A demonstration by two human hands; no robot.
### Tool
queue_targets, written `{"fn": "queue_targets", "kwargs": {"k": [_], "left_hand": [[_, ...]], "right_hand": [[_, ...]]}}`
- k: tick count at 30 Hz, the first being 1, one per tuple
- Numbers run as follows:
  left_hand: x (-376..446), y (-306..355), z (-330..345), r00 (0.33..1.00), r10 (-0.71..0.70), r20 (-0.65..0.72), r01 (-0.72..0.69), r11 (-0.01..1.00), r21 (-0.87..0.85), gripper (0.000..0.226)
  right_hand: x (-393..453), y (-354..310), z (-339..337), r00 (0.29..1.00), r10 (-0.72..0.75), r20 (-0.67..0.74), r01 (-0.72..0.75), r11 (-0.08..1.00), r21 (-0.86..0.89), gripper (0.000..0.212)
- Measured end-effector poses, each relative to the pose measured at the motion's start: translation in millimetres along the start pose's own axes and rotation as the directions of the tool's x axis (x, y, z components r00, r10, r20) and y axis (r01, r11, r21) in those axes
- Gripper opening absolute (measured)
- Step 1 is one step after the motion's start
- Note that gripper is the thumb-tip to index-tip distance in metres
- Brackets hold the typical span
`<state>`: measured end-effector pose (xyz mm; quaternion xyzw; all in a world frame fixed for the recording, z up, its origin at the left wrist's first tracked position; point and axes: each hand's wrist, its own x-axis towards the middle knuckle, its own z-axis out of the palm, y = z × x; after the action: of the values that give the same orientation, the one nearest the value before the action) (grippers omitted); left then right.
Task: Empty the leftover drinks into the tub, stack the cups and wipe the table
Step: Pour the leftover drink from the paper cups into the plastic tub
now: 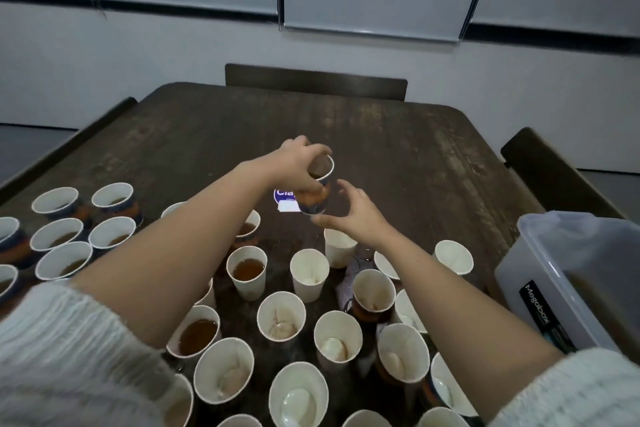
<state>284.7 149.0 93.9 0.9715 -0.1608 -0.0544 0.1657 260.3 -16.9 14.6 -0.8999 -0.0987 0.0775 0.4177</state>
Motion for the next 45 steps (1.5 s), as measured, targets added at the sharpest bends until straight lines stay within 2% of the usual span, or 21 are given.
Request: {"fn": "queue_targets", "kwargs": {"k": [4, 8, 14, 16, 18, 21, 23, 26, 30, 34, 37, 40, 45], "left_hand": [[-13.9, 49.3, -26.1, 0.997, 0.068, -0.048, -0.067, 0.998, 0.006, 0.072], [-27.8, 103.1, -39.6, 0.99, 0.125, -0.068, -0.122, 0.992, 0.04, 0.07], [-36.0, 192.2, -38.3, 0.967, 0.238, -0.094, -0.246, 0.966, -0.08, 0.08], [-34.3, 219.0, -32.0, 0.957, 0.272, -0.103, -0.286, 0.945, -0.158, 0.084], [-32.5, 246.4, -22.1, 0.948, 0.289, -0.138, -0.318, 0.895, -0.314, 0.079], [-30.8, 284.6, -2.0, 0.935, 0.24, -0.259, -0.348, 0.758, -0.553, 0.051], [-29.8, 309.0, 22.0, 0.93, 0.173, -0.326, -0.344, 0.723, -0.599, 0.043], [-16.9, 322.0, 68.5, 0.933, 0.096, -0.348, -0.299, 0.743, -0.598, 0.045], [-2.8, 335.9, 140.8, 0.955, 0.104, -0.276, -0.237, 0.828, -0.508, 0.045], [-2.9, 355.6, 195.5, 0.985, 0.153, -0.078, -0.168, 0.954, -0.246, 0.062], [-5.7, 362.4, 219.0, 0.997, 0.083, 0.008, -0.082, 0.993, -0.082, 0.065], [-5.6, 361.1, 228.4, 1.0, 0.001, 0.0, -0.001, 0.997, -0.077, 0.062], [-8.0, 361.9, 230.8, 0.999, -0.032, -0.022, 0.029, 0.992, -0.125, 0.058]], "right_hand": [[-30.0, -25.1, -23.5, 0.994, -0.098, -0.046, 0.106, 0.97, 0.221, 0.063], [-61.6, -32.4, -49.4, 0.98, -0.076, -0.185, 0.144, 0.911, 0.387, 0.065], [-111.1, -6.2, -104.9, 0.891, -0.054, -0.45, 0.27, 0.861, 0.431, 0.061], [-126.1, 9.7, -125.1, 0.864, -0.053, -0.501, 0.295, 0.859, 0.418, 0.059], [-143.7, 28.4, -147.5, 0.85, -0.062, -0.523, 0.308, 0.864, 0.398, 0.057], [-171.5, 56.5, -182.8, 0.825, -0.063, -0.561, 0.302, 0.889, 0.344, 0.06], [-191.7, 82.9, -209.3, 0.813, -0.042, -0.581, 0.26, 0.918, 0.298, 0.061], [-216.0, 120.4, -240.1, 0.807, 0.009, -0.59, 0.169, 0.955, 0.245, 0.061], [-248.9, 168.5, -270.6, 0.827, 0.048, -0.56, 0.057, 0.984, 0.169, 0.071], [-269.7, 204.2, -287.3, 0.861, 0.099, -0.499, -0.06, 0.994, 0.093, 0.075], [-278.6, 220.3, -292.9, 0.886, 0.121, -0.447, -0.102, 0.993, 0.066, 0.076], [-283.6, 230.2, -297.3, 0.916, 0.127, -0.38, -0.128, 0.992, 0.024, 0.075], [-285.3, 241.0, -304.7, 0.941, 0.129, -0.314, -0.165, 0.982, -0.091, 0.069]]}}
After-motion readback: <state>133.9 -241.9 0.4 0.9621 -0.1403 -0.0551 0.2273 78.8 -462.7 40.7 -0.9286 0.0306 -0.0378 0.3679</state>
